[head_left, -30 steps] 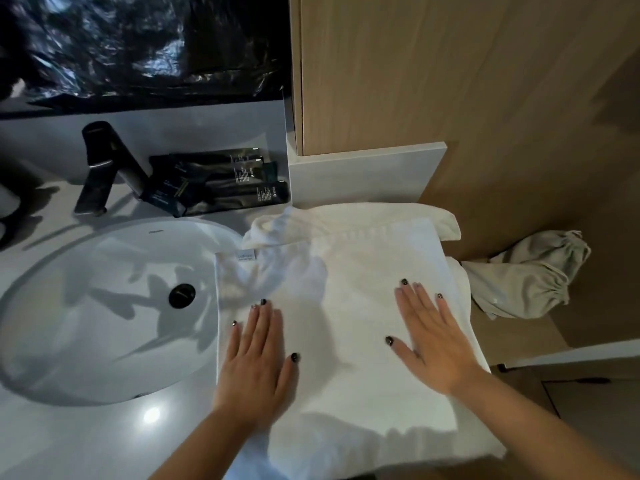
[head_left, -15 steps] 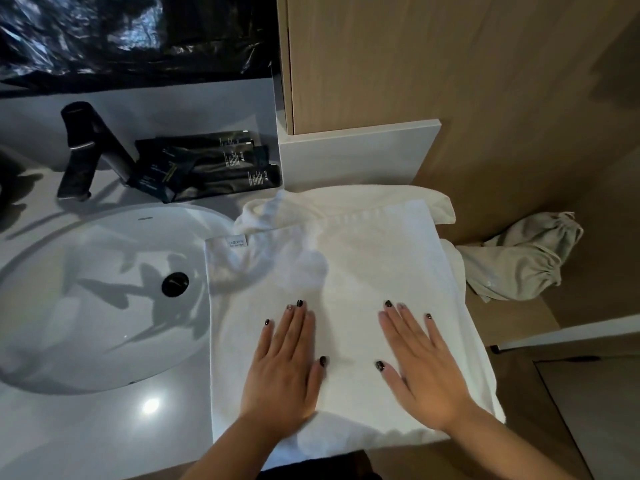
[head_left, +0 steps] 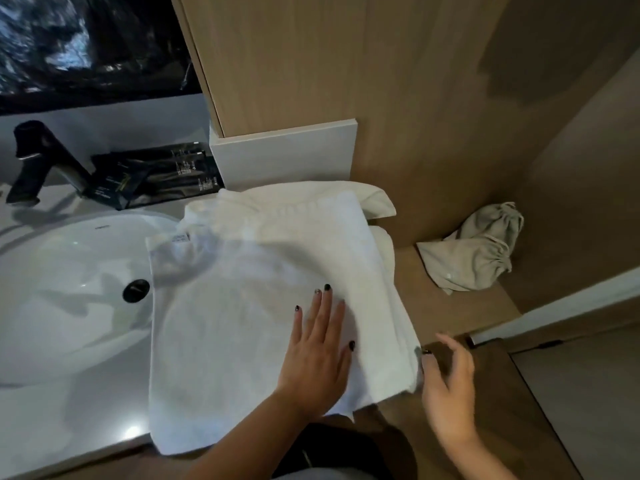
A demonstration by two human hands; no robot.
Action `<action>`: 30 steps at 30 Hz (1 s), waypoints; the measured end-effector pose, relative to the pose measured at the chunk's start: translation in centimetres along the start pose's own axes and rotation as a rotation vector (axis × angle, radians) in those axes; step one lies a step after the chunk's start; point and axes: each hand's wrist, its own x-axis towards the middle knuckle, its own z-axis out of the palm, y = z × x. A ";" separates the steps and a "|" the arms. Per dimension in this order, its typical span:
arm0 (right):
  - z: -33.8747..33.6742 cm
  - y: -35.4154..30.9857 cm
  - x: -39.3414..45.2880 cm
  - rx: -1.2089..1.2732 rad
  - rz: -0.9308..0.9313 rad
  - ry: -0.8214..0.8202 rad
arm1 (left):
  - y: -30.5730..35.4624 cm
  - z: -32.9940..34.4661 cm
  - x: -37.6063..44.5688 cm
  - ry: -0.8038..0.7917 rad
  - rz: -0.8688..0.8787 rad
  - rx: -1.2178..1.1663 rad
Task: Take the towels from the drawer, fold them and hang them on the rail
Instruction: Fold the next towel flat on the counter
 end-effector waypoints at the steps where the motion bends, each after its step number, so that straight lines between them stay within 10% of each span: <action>1: -0.6 0.2 0.4 0.108 0.204 -0.013 | 1.2 0.7 0.4 -0.021 -0.001 -0.003; 4: -1.8 0.6 1.2 0.419 0.634 -0.171 | 3.4 2.4 1.3 -0.079 -0.004 0.040; 9: -2.7 1.0 1.6 0.636 0.822 -0.488 | 3.5 3.2 1.9 -0.127 -0.068 0.178; 24: -3.5 1.2 4.5 0.613 0.885 -0.548 | 3.4 3.5 2.3 -0.130 -0.071 0.184; 30: -4.2 1.9 4.8 0.276 0.517 -0.608 | 3.3 3.7 2.2 -0.114 -0.071 0.170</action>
